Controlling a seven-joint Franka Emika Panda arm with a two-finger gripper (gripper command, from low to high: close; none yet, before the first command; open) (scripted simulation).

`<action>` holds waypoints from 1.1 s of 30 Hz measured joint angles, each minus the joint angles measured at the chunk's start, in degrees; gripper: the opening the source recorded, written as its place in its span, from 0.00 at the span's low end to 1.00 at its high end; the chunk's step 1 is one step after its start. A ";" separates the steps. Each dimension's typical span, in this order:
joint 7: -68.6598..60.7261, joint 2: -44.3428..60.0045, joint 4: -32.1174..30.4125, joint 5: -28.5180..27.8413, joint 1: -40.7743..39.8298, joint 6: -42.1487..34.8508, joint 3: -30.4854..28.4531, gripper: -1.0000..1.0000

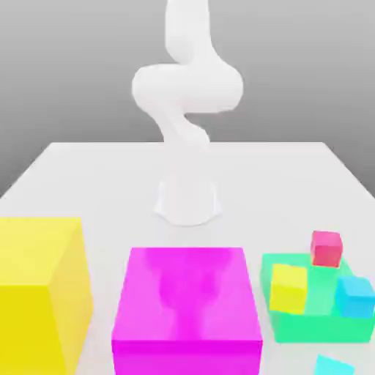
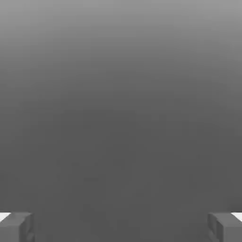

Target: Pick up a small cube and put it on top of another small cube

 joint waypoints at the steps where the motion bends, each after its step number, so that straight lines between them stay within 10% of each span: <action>1: 1.91 2.24 0.30 -0.90 -0.92 0.26 1.46 0.50; 21: 39.65 43.83 5.88 -21.27 -5.88 4.90 17.91 0.50; 33: 53.38 63.73 8.10 -19.88 -0.70 11.59 18.74 0.50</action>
